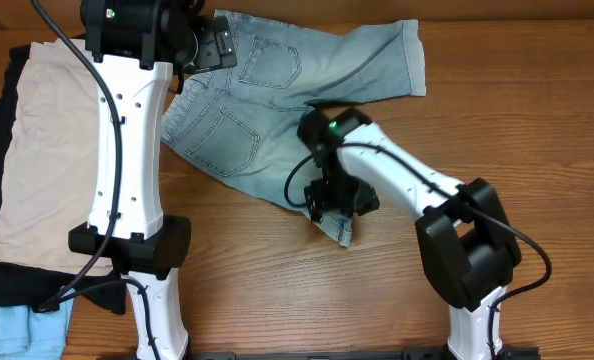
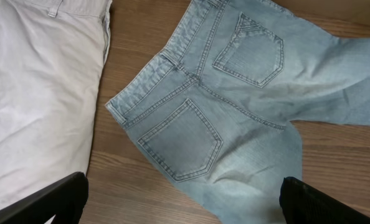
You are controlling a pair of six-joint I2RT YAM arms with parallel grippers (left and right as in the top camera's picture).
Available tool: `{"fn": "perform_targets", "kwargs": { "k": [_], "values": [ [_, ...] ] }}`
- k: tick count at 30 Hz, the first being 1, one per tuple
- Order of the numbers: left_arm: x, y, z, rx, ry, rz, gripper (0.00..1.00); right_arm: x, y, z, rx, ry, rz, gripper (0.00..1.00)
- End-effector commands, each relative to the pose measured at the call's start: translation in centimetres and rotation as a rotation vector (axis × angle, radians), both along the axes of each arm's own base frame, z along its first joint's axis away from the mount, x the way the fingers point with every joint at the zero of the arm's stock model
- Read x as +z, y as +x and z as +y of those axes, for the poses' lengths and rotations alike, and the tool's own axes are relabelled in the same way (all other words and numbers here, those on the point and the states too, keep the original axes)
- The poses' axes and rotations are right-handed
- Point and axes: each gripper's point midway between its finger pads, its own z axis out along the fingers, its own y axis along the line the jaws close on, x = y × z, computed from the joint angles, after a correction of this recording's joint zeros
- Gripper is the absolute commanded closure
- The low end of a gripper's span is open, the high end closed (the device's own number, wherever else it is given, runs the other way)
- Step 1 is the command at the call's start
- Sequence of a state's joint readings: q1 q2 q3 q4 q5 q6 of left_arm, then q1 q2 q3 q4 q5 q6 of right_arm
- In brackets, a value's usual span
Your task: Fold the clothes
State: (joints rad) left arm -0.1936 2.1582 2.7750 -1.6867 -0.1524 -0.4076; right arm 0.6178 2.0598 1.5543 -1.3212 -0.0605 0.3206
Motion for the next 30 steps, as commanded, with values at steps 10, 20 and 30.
{"fn": "perform_targets", "kwargs": {
  "k": [10, 20, 30],
  "values": [
    [-0.4, 0.5, 0.3, -0.018, 0.008, 0.005, 0.00, -1.5, 0.4, -3.0, -0.074, -0.234, -0.197, 0.47],
    [-0.3, 0.7, 0.3, -0.018, 0.006, -0.006, 0.00, 3.1, 4.1, -7.1, -0.202, -0.245, -0.356, 0.96],
    [-0.3, 0.7, 0.3, -0.018, 0.006, -0.007, 0.00, 17.6, 7.8, -8.9, -0.013, -0.079, -0.755, 0.96]
  ]
}}
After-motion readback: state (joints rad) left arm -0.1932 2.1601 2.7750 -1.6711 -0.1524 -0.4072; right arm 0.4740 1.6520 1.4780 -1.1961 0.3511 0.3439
